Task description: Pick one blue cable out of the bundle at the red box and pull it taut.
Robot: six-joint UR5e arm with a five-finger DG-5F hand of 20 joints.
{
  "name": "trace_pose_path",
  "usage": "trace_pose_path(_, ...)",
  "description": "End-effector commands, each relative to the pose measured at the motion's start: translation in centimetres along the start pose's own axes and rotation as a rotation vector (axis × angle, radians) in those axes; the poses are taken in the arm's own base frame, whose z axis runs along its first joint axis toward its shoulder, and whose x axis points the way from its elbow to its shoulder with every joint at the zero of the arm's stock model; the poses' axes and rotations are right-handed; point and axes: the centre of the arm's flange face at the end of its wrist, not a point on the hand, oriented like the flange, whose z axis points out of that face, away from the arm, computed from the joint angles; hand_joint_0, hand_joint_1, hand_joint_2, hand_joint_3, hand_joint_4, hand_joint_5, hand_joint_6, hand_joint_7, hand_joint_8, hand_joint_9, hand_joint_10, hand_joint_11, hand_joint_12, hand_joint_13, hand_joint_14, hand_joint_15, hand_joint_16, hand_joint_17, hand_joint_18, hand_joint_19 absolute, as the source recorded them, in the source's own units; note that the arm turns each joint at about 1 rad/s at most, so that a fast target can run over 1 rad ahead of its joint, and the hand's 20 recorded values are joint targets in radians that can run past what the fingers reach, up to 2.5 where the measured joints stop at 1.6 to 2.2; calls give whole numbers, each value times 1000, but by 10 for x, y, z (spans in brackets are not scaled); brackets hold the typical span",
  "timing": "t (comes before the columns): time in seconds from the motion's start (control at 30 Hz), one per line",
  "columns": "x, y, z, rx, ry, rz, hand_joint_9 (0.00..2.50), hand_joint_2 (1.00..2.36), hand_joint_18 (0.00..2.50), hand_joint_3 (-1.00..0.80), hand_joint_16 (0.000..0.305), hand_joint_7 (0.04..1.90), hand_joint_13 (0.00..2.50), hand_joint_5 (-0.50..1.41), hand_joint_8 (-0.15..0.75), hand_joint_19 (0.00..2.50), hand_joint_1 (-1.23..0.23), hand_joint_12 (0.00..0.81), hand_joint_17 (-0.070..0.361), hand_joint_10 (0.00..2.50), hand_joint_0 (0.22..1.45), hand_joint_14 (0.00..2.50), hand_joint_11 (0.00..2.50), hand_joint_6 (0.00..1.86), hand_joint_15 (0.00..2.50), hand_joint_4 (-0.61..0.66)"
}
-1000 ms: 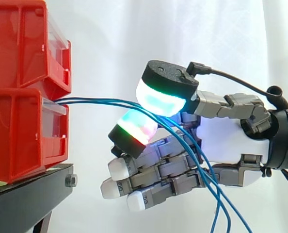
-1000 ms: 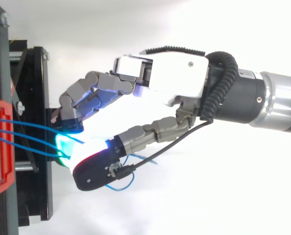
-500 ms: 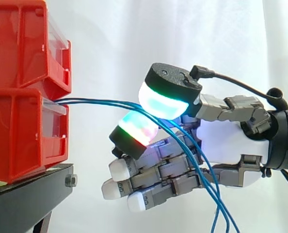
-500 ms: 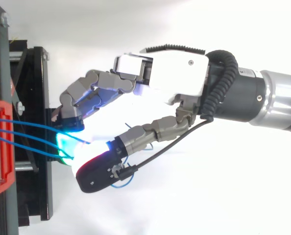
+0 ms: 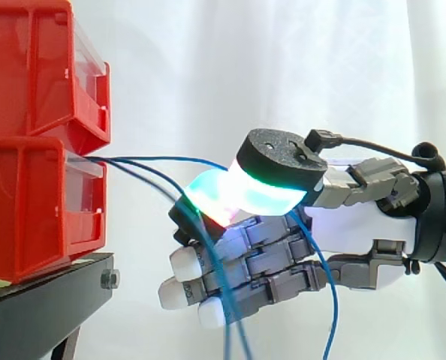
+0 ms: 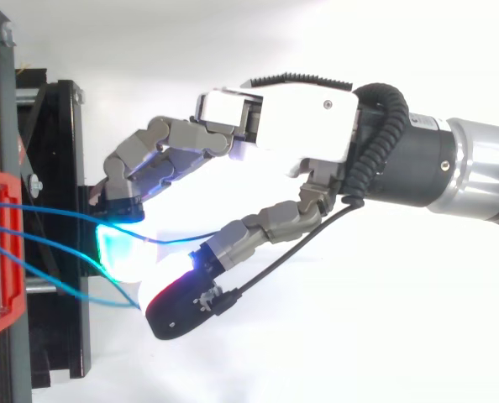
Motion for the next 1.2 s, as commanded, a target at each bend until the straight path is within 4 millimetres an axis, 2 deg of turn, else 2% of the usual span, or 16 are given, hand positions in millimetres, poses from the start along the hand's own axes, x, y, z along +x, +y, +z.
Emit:
trace_pose_path(0.0, -1, 0, 0, 0, -1, 0, 719, 1000, 576, -500, 56, 960, 484, -162, 365, 263, -848, 387, 125, 9, 594, 8, 513, 919, 205, 187)
trace_pose_path(0.23, 1, 0, 0, 0, 1, 0, 754, 1000, 572, -500, 58, 958, 491, -146, 391, 300, -693, 398, 131, 9, 524, 8, 500, 903, 223, 190)
trace_pose_path(0.53, 1, 0, 0, 0, 1, 0, 768, 1000, 541, -500, 61, 878, 478, -135, 403, 314, -628, 409, 136, 8, 490, 8, 488, 854, 222, 204)
trace_pose_path(0.67, 1, 0, 0, 0, 1, 0, 766, 1001, 518, -491, 58, 925, 469, -126, 388, 326, -598, 395, 130, 10, 527, 8, 462, 829, 227, 199)
trace_pose_path(0.87, 1, 0, 0, -2, 0, 0, 769, 1010, 498, -366, 55, 1003, 463, -109, 375, 335, -592, 381, 123, 9, 578, 8, 447, 788, 230, 212)
trace_pose_path(1.0, 1, 0, 0, 0, 1, 0, 769, 1014, 499, -297, 55, 1052, 464, -108, 379, 334, -598, 382, 123, 11, 576, 9, 454, 786, 230, 178)
trace_pose_path(1.1, 1, 0, 0, 0, 1, 0, 763, 1016, 506, -213, 56, 1072, 464, -126, 385, 326, -613, 388, 125, 11, 569, 8, 466, 825, 223, 175)
trace_pose_path(1.17, 1, 0, 0, 0, 1, 0, 773, 1015, 539, -169, 60, 1023, 478, -130, 403, 299, -626, 408, 135, 8, 569, 8, 462, 864, 219, 204)
